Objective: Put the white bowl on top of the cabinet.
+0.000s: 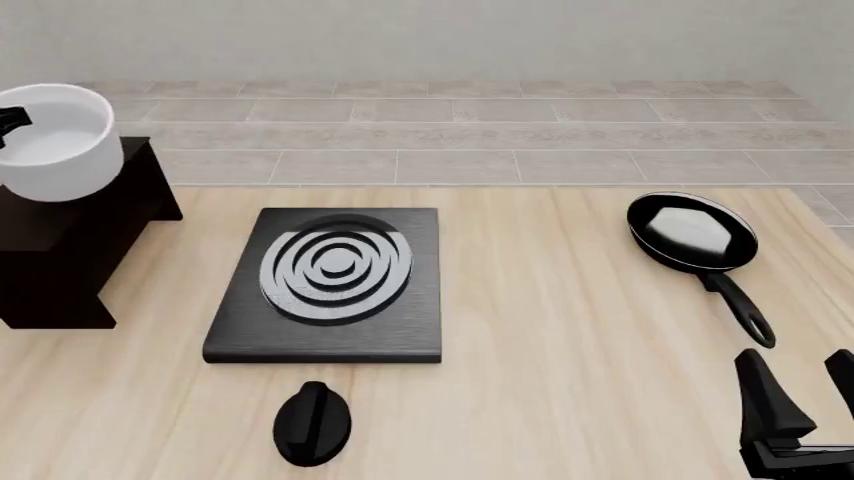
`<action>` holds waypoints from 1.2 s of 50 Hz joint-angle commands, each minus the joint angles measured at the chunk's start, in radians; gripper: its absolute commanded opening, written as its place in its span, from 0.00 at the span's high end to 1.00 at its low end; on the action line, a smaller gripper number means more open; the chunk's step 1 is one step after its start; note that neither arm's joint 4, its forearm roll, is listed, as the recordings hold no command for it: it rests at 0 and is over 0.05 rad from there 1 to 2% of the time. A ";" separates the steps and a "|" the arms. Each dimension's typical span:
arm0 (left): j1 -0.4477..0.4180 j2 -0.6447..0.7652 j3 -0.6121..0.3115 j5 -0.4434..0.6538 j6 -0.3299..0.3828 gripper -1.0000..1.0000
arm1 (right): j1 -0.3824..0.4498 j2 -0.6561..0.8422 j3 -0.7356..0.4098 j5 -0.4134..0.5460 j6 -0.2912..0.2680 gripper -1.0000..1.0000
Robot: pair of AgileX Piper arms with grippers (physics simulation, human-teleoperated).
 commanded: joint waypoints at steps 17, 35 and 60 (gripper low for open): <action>0.062 -0.009 -0.018 -0.002 0.020 1.00 | 0.000 0.000 0.000 0.000 0.000 0.00; 0.027 0.006 0.030 -0.038 0.002 1.00 | 0.000 0.000 0.000 0.000 0.000 0.00; 0.035 0.028 0.059 -0.065 0.036 0.00 | 0.000 0.000 0.000 0.000 0.000 0.00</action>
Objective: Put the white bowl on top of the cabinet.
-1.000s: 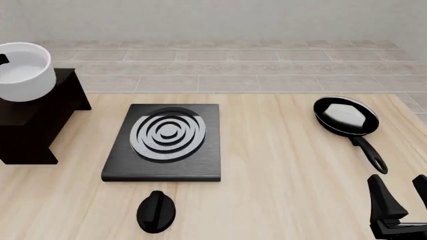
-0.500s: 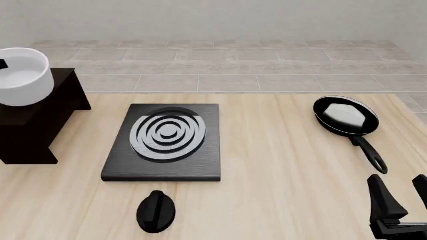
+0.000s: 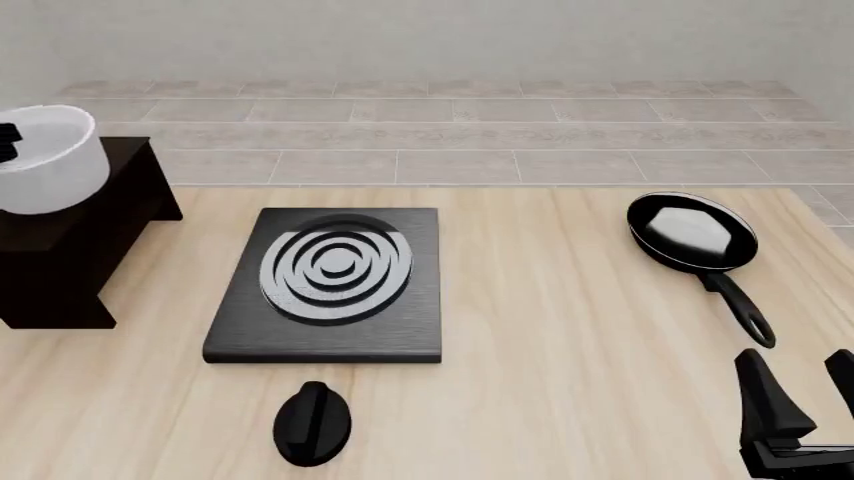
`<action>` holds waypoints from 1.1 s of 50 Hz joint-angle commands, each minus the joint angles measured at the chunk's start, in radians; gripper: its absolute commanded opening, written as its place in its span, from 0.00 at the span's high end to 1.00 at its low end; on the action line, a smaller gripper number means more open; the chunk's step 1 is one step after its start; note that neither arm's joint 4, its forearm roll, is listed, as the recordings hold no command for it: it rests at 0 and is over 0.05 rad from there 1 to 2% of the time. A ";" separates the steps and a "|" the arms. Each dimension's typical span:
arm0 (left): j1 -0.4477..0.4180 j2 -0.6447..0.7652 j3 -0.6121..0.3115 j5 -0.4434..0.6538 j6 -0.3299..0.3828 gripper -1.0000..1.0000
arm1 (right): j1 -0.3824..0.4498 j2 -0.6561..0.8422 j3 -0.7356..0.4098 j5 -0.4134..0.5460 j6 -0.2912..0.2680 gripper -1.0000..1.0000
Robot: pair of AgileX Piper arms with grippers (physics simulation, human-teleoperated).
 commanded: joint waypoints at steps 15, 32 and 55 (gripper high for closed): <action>-0.026 -0.055 -0.033 0.058 0.077 0.00 | 0.000 0.000 0.000 0.000 0.000 0.00; -0.029 -0.108 -0.061 0.101 0.083 0.00 | 0.000 0.000 0.000 0.000 0.000 0.00; -0.050 -0.162 -0.039 0.108 0.074 0.00 | 0.000 0.000 0.000 0.000 0.000 0.00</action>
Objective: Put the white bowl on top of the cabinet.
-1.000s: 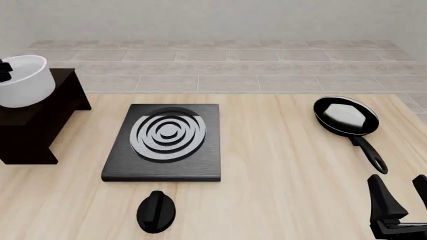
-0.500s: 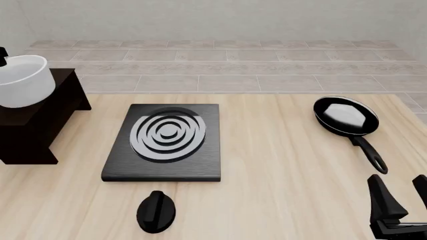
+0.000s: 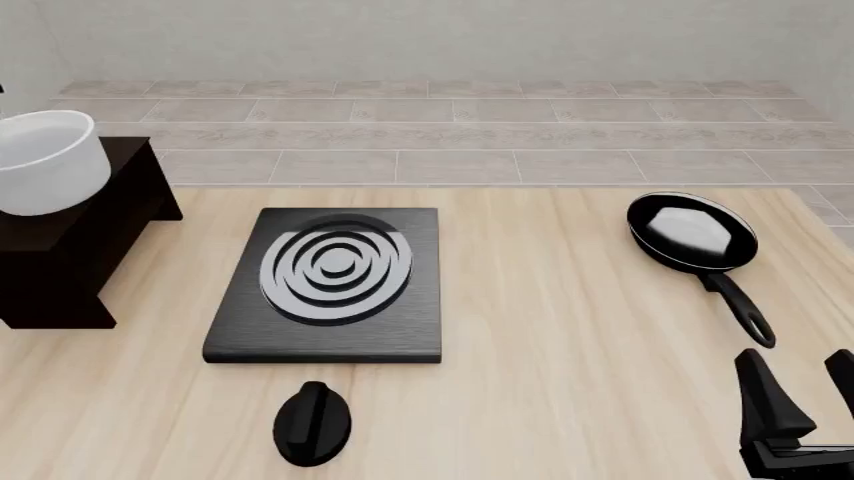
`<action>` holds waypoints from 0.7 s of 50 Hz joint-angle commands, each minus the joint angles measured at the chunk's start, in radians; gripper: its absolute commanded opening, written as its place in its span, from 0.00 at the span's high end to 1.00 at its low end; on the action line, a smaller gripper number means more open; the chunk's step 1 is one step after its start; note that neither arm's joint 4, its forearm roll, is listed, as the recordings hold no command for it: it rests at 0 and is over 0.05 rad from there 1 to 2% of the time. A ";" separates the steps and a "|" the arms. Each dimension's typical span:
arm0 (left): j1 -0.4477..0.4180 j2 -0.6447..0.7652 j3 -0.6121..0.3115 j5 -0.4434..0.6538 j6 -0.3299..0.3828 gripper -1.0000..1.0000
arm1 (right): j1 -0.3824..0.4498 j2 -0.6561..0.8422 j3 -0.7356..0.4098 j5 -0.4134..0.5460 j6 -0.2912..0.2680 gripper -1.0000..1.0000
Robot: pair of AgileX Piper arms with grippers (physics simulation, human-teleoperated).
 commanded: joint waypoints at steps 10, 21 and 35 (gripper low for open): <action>-0.039 -0.069 0.026 0.014 -0.010 0.00 | 0.000 0.000 0.000 0.000 0.000 0.00; -0.089 -0.133 0.048 0.026 -0.027 0.00 | 0.000 0.000 0.000 0.000 0.000 0.00; -0.147 -0.230 0.082 0.053 -0.047 0.00 | 0.000 0.001 0.000 0.000 0.000 0.00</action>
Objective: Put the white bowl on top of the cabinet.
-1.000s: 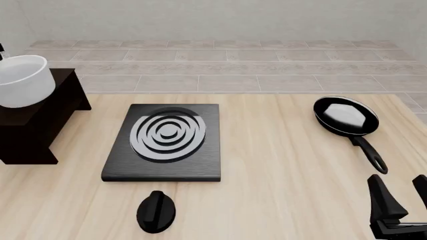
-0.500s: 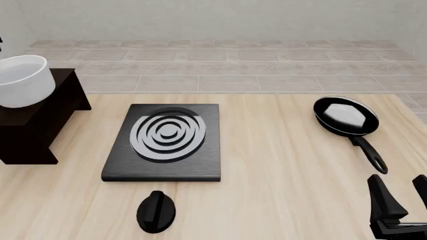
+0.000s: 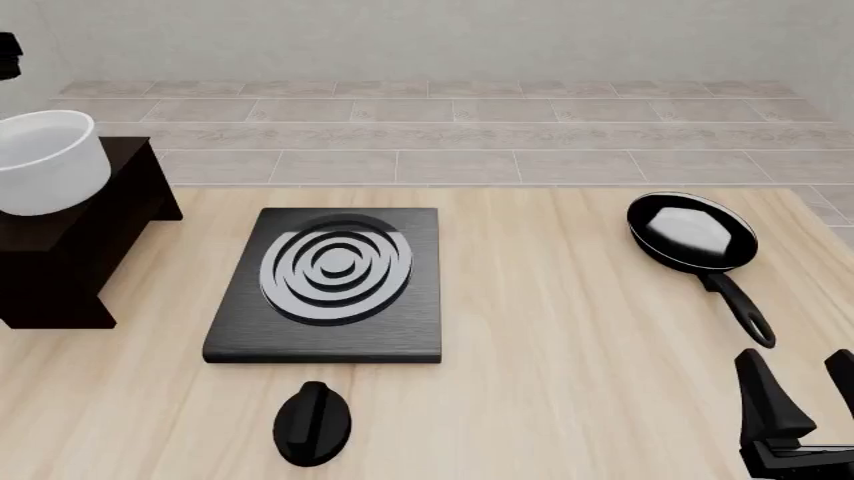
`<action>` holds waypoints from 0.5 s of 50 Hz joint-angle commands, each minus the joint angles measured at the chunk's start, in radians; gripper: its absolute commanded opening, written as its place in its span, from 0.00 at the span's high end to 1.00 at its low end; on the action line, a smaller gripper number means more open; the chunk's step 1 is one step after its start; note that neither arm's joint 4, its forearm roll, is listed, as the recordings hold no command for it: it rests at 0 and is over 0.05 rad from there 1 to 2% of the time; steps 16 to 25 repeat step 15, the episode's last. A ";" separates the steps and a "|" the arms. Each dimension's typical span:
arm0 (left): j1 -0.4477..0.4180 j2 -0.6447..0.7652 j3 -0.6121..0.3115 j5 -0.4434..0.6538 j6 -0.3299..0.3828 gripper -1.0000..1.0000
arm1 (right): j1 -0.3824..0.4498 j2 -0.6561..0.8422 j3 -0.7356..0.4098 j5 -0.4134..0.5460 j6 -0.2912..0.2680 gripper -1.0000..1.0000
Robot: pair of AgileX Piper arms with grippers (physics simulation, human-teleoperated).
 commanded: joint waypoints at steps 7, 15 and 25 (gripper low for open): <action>-0.063 -0.107 0.050 0.021 -0.022 0.00 | 0.000 0.000 0.000 0.000 0.000 0.00; -0.099 -0.166 0.096 0.009 -0.042 0.00 | 0.000 0.000 0.000 0.000 0.000 0.00; -0.099 -0.166 0.096 0.009 -0.042 0.00 | 0.000 0.000 0.000 0.000 0.000 0.00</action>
